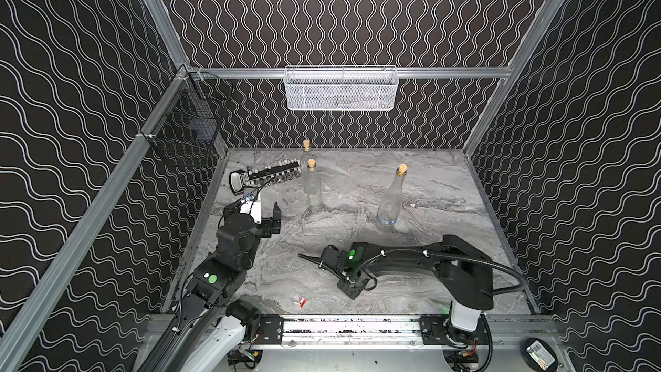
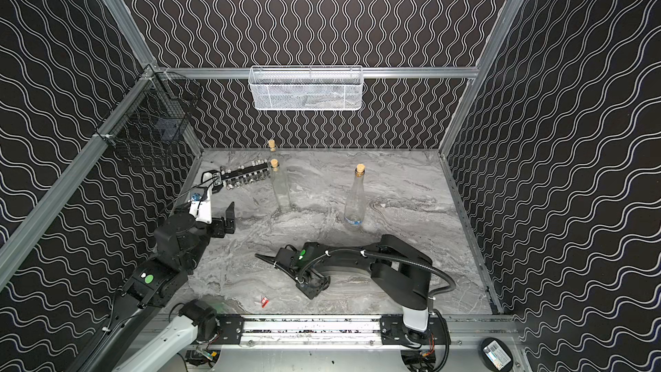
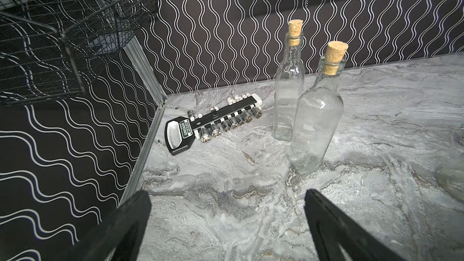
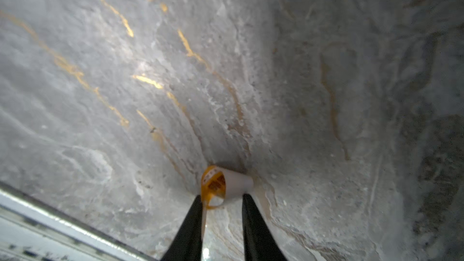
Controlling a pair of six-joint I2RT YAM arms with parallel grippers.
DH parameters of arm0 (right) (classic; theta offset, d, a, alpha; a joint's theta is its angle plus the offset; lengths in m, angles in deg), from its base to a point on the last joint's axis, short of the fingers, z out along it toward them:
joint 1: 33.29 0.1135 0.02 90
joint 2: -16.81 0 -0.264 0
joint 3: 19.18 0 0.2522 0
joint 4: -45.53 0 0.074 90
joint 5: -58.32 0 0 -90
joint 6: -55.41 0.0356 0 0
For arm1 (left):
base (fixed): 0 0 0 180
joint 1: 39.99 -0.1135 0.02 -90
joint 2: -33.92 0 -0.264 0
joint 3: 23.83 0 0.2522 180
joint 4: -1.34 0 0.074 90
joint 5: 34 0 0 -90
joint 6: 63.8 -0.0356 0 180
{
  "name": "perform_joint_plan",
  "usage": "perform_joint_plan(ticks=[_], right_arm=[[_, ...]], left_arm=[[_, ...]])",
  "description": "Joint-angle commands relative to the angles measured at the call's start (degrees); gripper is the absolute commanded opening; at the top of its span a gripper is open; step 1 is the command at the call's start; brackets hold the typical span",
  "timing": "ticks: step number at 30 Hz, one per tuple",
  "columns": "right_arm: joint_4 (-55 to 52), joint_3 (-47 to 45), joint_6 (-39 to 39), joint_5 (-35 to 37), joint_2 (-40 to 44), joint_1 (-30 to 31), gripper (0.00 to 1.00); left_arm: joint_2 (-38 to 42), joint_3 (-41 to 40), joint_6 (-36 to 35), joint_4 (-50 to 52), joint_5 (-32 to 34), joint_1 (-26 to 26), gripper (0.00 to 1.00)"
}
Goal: Remove the label from the bottle
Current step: Place the label at the center of the board.
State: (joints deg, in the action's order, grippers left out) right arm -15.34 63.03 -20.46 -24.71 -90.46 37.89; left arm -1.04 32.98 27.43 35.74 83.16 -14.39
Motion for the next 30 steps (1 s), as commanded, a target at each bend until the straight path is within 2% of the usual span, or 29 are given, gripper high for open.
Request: perform_joint_plan(ticks=[1,13,21,30], right_arm=[[-1.49,1.48,0.03,0.04,-2.89,0.92,0.29],[-0.39,3.34,-1.89,-4.84,-5.41,1.55,0.3],[1.82,2.17,-2.75,-9.92,-1.9,1.67,0.31],[3.92,1.01,-2.97,-10.85,-0.01,1.59,0.34]], left_arm=[[-0.02,0.42,0.06,-0.62,-0.44,-0.1,0.99],[0.25,0.43,-0.1,-0.61,-0.44,-0.15,0.99],[0.25,0.37,-0.19,-0.66,0.0,-0.18,0.99],[-0.44,0.42,-0.28,-0.61,0.33,-0.13,0.99]])
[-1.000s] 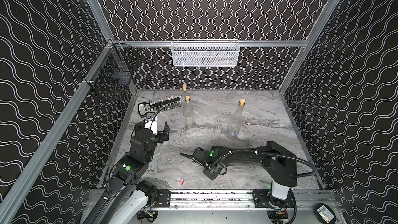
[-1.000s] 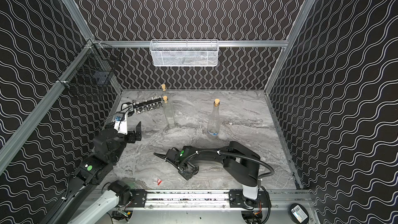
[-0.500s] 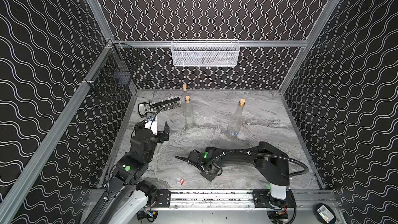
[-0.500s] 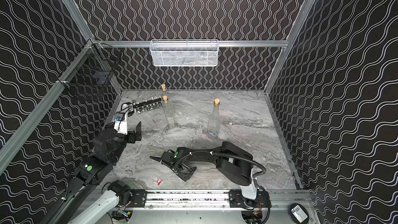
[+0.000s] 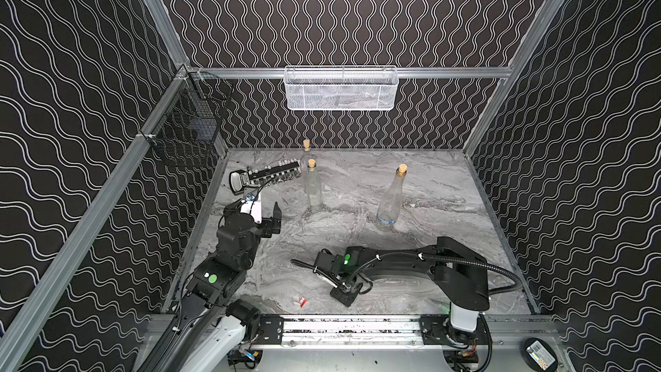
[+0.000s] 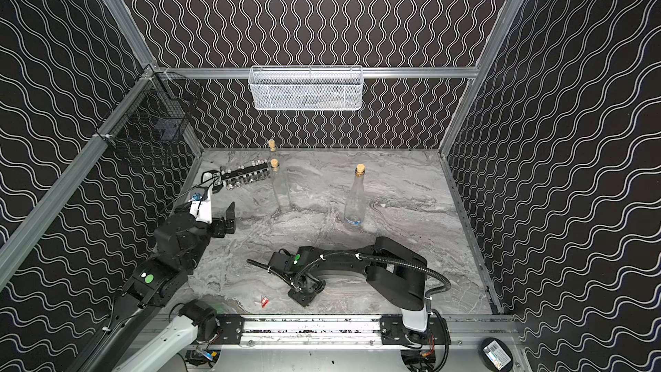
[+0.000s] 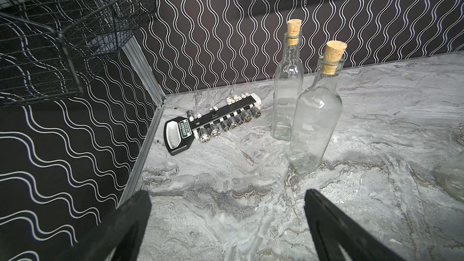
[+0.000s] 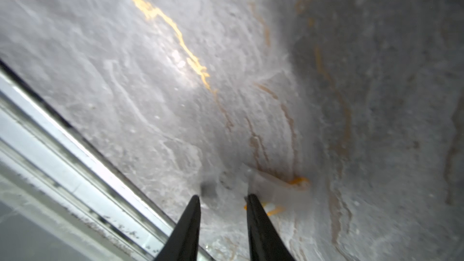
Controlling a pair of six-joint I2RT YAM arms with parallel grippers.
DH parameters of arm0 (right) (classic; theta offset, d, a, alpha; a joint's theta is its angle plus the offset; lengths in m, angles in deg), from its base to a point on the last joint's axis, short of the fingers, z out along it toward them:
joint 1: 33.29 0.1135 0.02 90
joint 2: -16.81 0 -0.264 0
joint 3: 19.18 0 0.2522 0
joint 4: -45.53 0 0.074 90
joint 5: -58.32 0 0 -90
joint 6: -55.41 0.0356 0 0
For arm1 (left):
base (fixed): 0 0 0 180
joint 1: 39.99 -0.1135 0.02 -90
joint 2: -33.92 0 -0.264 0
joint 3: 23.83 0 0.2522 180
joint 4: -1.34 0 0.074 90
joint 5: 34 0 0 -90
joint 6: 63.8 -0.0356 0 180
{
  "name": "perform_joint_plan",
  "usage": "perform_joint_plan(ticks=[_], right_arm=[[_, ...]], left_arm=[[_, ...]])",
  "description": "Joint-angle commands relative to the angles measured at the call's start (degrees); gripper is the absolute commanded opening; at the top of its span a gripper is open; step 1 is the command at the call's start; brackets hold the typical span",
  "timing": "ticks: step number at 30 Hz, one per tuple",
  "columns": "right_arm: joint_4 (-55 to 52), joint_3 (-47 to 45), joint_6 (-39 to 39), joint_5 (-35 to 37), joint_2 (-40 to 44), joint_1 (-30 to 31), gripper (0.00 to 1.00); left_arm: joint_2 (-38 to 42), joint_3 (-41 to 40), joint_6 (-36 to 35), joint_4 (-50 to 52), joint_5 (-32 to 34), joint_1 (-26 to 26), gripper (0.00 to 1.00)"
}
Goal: Remove the label from the bottle
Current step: Place the label at the center of the board.
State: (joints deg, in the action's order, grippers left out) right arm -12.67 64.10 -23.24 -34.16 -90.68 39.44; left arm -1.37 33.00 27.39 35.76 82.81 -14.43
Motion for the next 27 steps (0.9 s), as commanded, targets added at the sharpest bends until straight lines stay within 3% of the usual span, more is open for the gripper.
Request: perform_joint_plan(ticks=[1,7,14,19,27], right_arm=[[1.42,0.06,-0.19,-1.49,0.38,0.01,0.34],[1.71,0.36,-0.19,1.21,3.61,-0.89,0.36],[2.53,-0.79,-0.5,5.22,11.51,-5.96,0.39],[7.14,-4.0,0.21,8.41,21.38,-11.85,0.4],[18.47,-13.26,1.29,12.37,40.89,-19.01,0.5]], left_arm=[[-0.12,0.35,-0.28,-0.64,0.64,-0.1,0.99],[-0.71,0.45,-0.26,-0.68,0.41,-0.1,0.99],[-0.63,0.35,-0.17,-0.74,0.2,-0.08,0.99],[-0.4,0.13,-0.3,-1.45,-2.08,-0.13,0.99],[0.15,-0.26,-1.11,-3.94,-12.52,-0.09,0.99]])
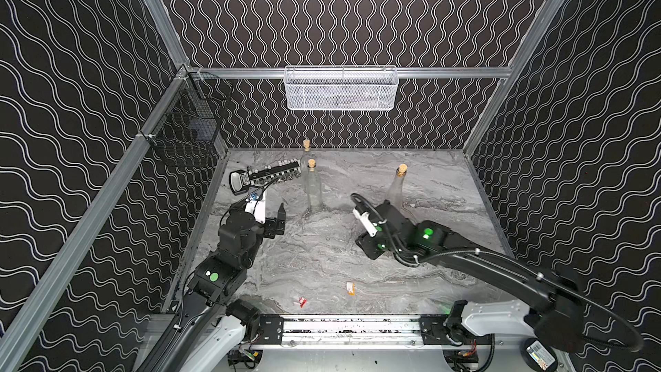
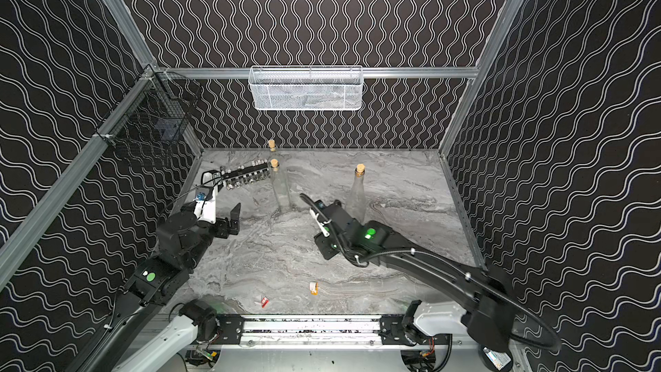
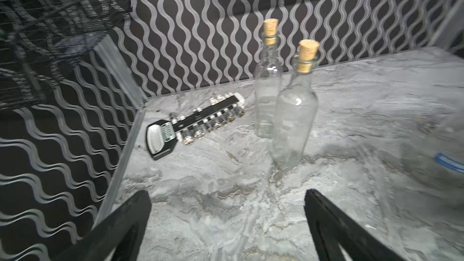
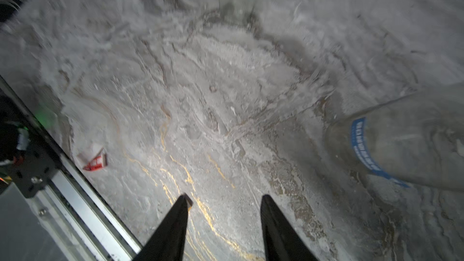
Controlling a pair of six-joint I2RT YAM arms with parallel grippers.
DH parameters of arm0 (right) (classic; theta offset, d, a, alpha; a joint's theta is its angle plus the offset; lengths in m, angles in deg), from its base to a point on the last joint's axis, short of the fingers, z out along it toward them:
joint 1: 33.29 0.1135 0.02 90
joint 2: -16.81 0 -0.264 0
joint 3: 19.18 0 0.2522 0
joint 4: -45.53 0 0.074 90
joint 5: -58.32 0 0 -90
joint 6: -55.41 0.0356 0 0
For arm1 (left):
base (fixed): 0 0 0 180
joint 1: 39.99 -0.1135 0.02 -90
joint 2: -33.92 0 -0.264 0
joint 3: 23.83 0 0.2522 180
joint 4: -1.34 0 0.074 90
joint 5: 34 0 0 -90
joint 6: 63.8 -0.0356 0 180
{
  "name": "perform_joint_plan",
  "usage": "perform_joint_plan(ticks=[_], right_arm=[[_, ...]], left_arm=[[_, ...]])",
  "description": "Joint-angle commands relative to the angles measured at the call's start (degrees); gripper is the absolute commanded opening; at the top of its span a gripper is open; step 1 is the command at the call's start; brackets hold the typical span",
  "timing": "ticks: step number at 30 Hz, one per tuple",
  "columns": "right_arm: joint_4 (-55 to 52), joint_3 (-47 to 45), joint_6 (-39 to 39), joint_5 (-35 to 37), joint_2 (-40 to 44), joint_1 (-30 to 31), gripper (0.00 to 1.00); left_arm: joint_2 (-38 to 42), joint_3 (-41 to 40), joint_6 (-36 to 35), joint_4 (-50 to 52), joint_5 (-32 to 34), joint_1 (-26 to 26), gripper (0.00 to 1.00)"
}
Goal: Remove the label from the bottle
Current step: Place the label at the center of the board, then pick up the bottle from the center of the board.
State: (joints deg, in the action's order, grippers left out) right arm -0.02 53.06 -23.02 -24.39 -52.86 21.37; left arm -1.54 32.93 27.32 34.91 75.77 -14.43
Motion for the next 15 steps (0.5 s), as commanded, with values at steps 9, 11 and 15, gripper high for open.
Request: perform_joint_plan(ticks=[9,11,15], right_arm=[[9.02,-10.85,4.92,1.64,14.19,-9.03,0.58],[9.84,-12.62,5.03,0.54,16.95,-11.11,0.62],[12.61,-16.79,5.32,-0.14,23.69,-15.88,0.75]], left_arm=[[-0.14,-1.51,-2.34,-7.87,-19.48,-0.08,0.99],[-0.73,-1.93,-2.76,-9.26,-24.08,-0.09,0.99],[-3.01,-2.39,-3.1,-12.12,-34.84,-0.07,0.99]])
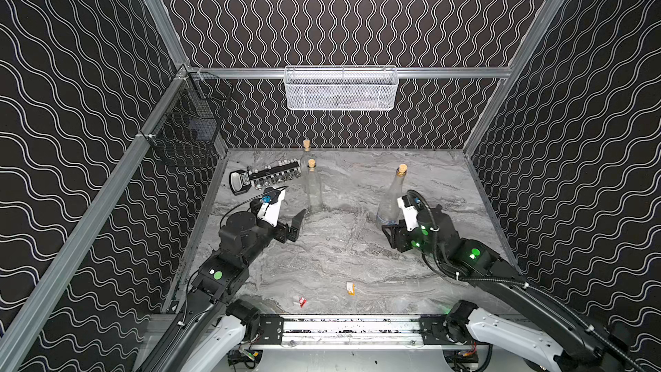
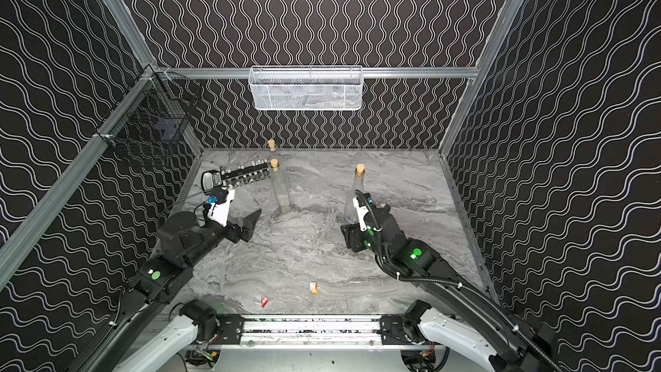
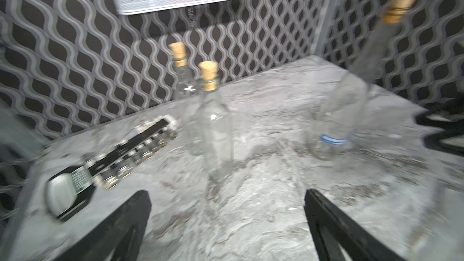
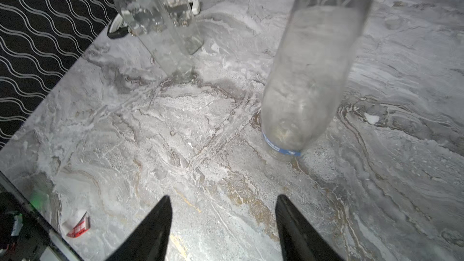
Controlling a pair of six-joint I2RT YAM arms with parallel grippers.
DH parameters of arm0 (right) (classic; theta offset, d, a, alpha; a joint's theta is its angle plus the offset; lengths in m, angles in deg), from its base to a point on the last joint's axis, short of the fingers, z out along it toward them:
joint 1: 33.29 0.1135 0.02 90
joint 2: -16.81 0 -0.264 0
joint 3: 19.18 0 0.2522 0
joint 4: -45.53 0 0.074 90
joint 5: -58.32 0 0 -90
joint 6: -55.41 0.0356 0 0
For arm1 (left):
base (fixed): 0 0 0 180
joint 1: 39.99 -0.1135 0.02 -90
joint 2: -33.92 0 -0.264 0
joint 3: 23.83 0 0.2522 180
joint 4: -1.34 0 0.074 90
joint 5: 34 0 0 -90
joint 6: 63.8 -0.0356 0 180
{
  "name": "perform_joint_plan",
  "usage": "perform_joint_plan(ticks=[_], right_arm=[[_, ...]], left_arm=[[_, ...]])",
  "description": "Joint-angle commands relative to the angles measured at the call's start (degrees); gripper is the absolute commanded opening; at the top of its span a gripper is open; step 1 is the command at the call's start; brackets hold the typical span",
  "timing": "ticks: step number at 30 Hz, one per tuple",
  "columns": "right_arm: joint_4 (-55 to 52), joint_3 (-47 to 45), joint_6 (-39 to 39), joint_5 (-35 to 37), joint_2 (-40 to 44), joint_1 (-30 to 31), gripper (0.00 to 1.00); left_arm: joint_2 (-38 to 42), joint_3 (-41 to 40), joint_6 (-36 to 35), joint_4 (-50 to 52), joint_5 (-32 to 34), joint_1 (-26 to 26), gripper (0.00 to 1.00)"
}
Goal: Remove the label from the bottle
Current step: Pick up the bottle from the center of the board.
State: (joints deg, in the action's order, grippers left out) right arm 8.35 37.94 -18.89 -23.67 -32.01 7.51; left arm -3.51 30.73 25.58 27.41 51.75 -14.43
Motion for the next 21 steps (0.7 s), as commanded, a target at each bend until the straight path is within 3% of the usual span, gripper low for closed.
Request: perform_joint_plan(ticks=[1,6,11,14,18,21], right_arm=[[4.86,-2.53,1.34,-0.8,4.16,-3.25,0.78],[9.47,-6.77,2.04,-4.7,7.34,-12.85,0.9],[16.04,-10.18,7.42,-18.95,5.29,-25.82,0.93],[23.08,-14.74,11.13,-24.6,7.3,-28.79,0.94],[27.04,-19.33,14.52,-25.09,8.8,-30.41,0.95],[28.42,-22.06,16.83,-24.95,9.38,-31.95,0.95]], left_arm=[[-1.66,-0.13,-1.44,-5.12,-13.06,-0.03,0.99],[-4.4,-0.35,-1.24,-9.18,-23.0,0.1,0.99],[-5.96,0.9,-1.48,-12.37,-25.74,0.56,0.99],[-7.86,3.63,-2.08,-11.55,-25.35,0.79,0.99],[-12.01,6.76,-1.15,-14.14,-26.06,2.68,0.99],[-15.94,9.11,-3.53,-16.13,-22.81,8.43,0.99]])
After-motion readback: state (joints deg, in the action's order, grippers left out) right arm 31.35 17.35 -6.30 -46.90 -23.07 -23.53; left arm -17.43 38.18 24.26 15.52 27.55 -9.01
